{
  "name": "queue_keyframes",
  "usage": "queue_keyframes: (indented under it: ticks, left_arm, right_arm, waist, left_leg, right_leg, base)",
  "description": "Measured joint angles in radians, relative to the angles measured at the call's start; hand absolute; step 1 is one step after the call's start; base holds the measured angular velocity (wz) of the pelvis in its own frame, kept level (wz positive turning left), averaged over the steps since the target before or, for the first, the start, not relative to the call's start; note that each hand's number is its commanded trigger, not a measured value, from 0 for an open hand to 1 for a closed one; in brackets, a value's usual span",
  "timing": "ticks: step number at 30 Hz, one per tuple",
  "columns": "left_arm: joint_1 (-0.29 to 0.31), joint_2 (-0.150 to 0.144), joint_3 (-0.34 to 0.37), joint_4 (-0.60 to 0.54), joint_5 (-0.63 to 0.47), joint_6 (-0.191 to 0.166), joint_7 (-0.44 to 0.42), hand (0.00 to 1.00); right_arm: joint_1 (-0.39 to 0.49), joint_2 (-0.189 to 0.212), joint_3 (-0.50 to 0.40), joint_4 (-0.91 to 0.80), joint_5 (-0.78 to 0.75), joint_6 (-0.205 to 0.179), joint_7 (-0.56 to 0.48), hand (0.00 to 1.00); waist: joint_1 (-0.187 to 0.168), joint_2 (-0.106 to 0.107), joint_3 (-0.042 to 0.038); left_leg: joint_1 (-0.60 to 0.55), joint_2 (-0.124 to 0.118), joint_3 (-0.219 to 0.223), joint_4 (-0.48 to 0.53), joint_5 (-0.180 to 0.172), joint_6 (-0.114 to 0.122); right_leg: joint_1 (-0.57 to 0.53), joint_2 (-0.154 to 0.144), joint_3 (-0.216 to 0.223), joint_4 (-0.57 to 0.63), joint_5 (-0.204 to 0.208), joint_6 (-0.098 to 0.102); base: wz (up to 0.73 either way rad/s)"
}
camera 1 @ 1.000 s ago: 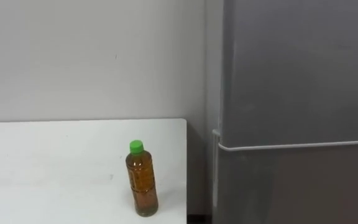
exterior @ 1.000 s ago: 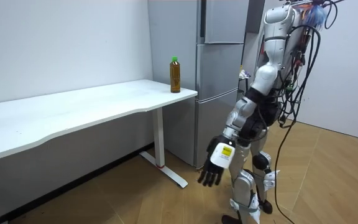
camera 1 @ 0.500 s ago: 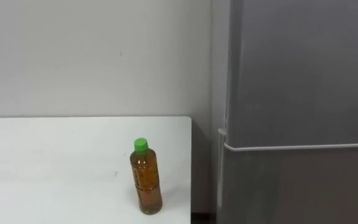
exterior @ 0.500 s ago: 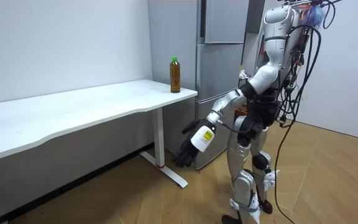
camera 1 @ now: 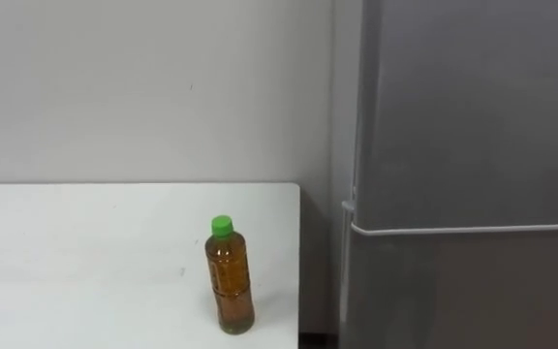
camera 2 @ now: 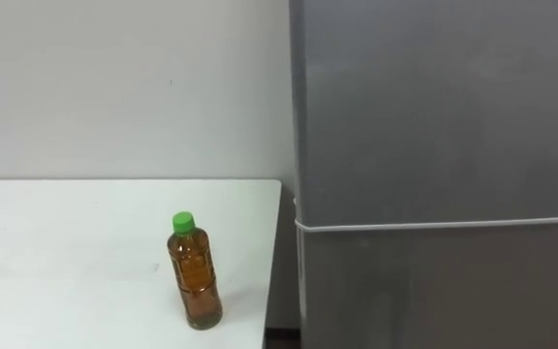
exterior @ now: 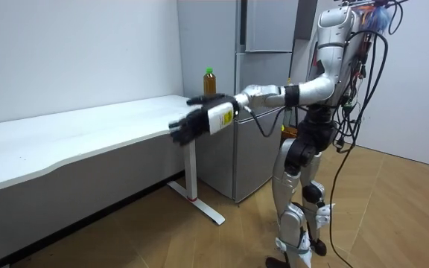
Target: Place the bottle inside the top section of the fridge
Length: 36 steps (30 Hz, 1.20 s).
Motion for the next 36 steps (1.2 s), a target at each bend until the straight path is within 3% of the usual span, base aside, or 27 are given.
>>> queue_keyframes:
  ticks: [6,12,17,25,31,36]
  left_arm:
    - [-0.003,0.019,0.029,-0.155,0.072,0.003,-0.019,0.0]
    - [-0.014,0.02,0.028,-0.301,0.093,0.017,-0.068,0.0]
    - [-0.059,0.02,0.001,-0.353,0.116,0.018,-0.102,0.0]
    - [-0.11,0.02,-0.021,-0.404,0.163,0.027,-0.18,0.0]
    - [-0.132,0.02,-0.025,-0.484,0.148,0.063,-0.264,0.0]
    - [-0.194,0.02,-0.057,-0.501,0.149,0.101,-0.364,0.0]
  right_arm:
    - [0.009,0.002,-0.03,-0.019,-0.027,0.008,0.019,0.0]
    - [0.011,0.005,-0.031,-0.021,-0.017,0.01,0.02,0.0]
    - [0.007,0.005,-0.026,-0.022,-0.009,0.01,0.027,0.0]
    - [0.005,0.006,-0.027,-0.017,-0.004,0.01,0.037,0.0]
    - [0.006,0.005,-0.034,-0.019,-0.004,0.013,0.049,0.0]
    - [0.005,0.003,-0.037,-0.017,-0.004,0.016,0.05,0.0]
  waist:
    - [-0.005,0.005,0.0001]
    - [-0.006,0.001,0.0036]
    - [-0.021,0.006,0.0072]
    - [-0.052,0.008,0.0067]
    - [-0.063,0.009,0.006]
    - [-0.062,0.019,0.0074]
  left_leg:
    - [-0.002,-0.001,-0.002,0.0,0.0,0.0]
    - [0.001,-0.005,-0.004,0.002,0.0,0.001]
    - [0.0,-0.008,-0.016,0.009,0.0,0.001]
    - [-0.006,-0.01,-0.027,0.011,0.0,0.001]
    - [-0.002,-0.01,-0.025,0.011,0.0,0.001]
    - [-0.001,-0.01,-0.023,0.011,0.0,0.001]
  right_leg:
    - [0.003,-0.001,-0.007,-0.004,0.0,0.0]
    - [0.008,-0.004,-0.012,-0.005,-0.001,0.001]
    - [0.018,-0.007,-0.02,-0.005,-0.003,0.005]
    - [0.017,-0.008,-0.036,-0.006,-0.004,0.004]
    - [0.019,-0.008,-0.026,-0.007,-0.005,0.005]
    - [0.018,-0.008,-0.022,-0.006,-0.005,0.005]
  base:
    - [0.02]
    - [0.0]
    - [0.08]
    - [0.03]
    - [-0.02]
    - [0.0]
